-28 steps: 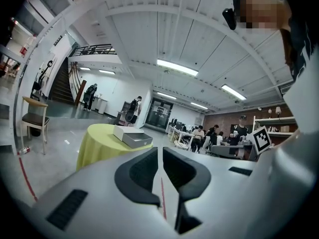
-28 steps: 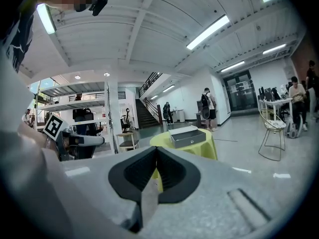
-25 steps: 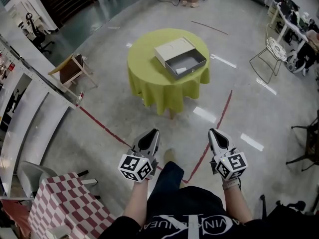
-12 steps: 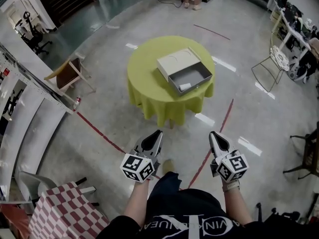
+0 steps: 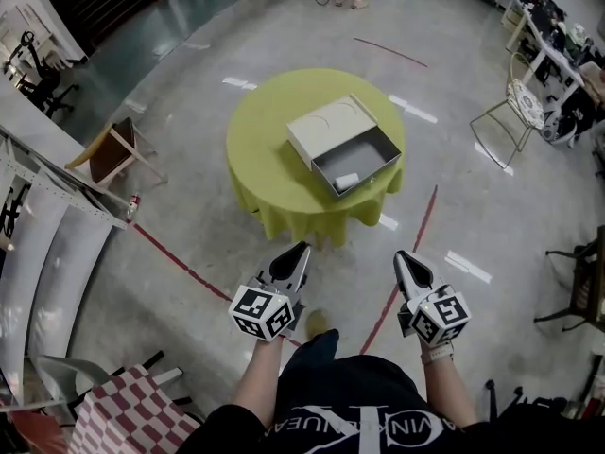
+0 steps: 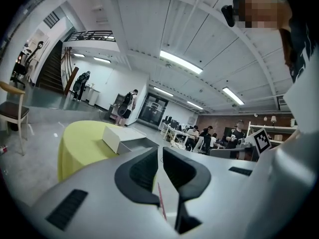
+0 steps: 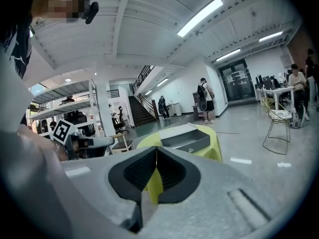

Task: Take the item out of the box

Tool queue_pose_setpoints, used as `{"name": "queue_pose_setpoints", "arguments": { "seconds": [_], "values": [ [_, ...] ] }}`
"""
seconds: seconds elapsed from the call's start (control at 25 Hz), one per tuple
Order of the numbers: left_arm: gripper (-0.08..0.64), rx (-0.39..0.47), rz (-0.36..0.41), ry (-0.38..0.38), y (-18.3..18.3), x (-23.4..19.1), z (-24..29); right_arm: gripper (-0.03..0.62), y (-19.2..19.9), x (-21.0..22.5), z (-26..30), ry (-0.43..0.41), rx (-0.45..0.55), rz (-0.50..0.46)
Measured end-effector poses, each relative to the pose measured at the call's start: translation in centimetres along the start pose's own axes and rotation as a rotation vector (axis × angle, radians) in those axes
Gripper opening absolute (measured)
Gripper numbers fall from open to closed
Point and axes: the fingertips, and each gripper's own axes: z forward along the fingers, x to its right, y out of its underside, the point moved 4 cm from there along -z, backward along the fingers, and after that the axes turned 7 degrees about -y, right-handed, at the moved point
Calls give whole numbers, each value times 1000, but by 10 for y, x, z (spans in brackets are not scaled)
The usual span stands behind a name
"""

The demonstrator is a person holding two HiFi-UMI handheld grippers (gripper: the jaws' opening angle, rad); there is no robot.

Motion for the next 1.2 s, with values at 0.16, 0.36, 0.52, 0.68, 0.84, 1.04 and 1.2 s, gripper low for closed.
{"name": "queue_pose_setpoints", "arguments": {
  "seconds": [0.16,0.36,0.52,0.68,0.84,1.04,1.2],
  "values": [
    [34,1,6,26,-10,-11,23,6,-5,11,17,20,0,-8],
    [34,-17,-7,26,-8,-18,35,6,0,18,28,19,-32,-4],
    [34,-34,-22,-5,-5,-32,46,6,-3,34,50,-15,-47,-3],
    [34,-24,-27,-57,-14,-44,62,6,-12,48,84,-85,-82,-30],
    [34,12,-29,-87,-33,-46,85,6,-26,60,117,-214,-179,-134],
    [34,15,-44,-106,-34,-44,114,6,-34,74,147,-338,-271,-230],
    [33,2,-51,-120,-30,-45,135,6,-35,84,164,-406,-316,-250]
  ]
}}
